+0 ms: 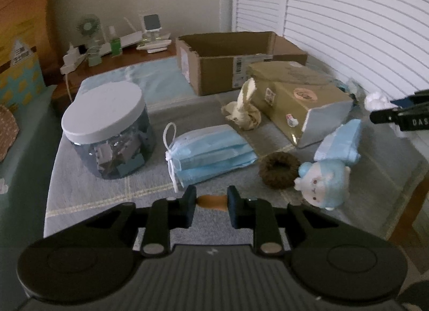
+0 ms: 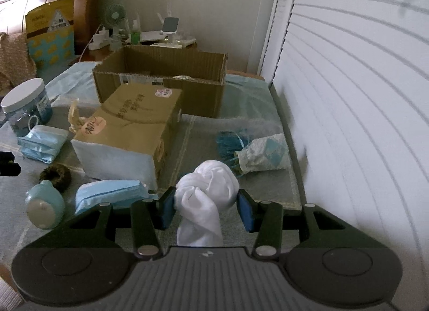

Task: Organize soft objects

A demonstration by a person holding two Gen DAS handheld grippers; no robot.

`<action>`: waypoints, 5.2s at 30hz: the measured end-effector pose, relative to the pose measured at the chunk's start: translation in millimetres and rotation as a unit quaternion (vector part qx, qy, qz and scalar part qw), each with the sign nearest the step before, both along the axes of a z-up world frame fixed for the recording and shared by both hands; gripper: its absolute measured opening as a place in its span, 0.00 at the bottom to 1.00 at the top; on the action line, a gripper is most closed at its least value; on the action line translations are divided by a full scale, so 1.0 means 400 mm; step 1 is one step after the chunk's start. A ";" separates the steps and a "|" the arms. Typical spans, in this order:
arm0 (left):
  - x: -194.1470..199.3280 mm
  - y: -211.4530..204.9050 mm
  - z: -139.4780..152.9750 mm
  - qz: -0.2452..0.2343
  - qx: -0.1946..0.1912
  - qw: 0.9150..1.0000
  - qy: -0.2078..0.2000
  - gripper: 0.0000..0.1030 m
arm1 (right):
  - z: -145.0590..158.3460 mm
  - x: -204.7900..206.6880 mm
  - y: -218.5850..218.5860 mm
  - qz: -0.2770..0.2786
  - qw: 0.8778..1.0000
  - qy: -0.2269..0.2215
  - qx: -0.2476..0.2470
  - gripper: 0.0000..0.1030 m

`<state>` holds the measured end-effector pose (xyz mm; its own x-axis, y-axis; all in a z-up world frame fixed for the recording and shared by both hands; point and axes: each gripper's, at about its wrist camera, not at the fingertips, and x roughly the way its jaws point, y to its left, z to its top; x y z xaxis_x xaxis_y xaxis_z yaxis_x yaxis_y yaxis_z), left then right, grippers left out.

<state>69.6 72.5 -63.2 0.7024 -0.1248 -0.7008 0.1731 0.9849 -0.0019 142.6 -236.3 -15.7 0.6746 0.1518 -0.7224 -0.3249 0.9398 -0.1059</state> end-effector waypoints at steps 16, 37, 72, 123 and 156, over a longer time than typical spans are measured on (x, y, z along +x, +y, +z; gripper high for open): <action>0.002 -0.024 0.088 -0.101 0.009 0.995 0.007 0.22 | 0.113 0.012 0.052 0.055 0.998 -0.034 0.001 0.52; 0.125 0.001 0.151 -0.076 0.012 0.997 -0.023 0.22 | 0.159 0.385 0.173 0.101 0.993 -0.063 0.002 0.52; 0.371 -0.110 0.231 -0.110 0.028 0.992 -0.062 0.22 | 0.112 0.139 0.066 0.012 0.997 -0.036 0.063 1.00; 0.065 -0.169 0.083 -0.096 -0.011 0.995 -0.011 0.98 | 0.078 -0.014 0.008 0.010 0.998 -0.021 0.054 1.00; 0.009 -0.223 -0.011 -0.113 0.007 0.994 0.008 0.96 | -0.121 -0.071 -0.015 0.033 0.998 0.036 0.037 1.00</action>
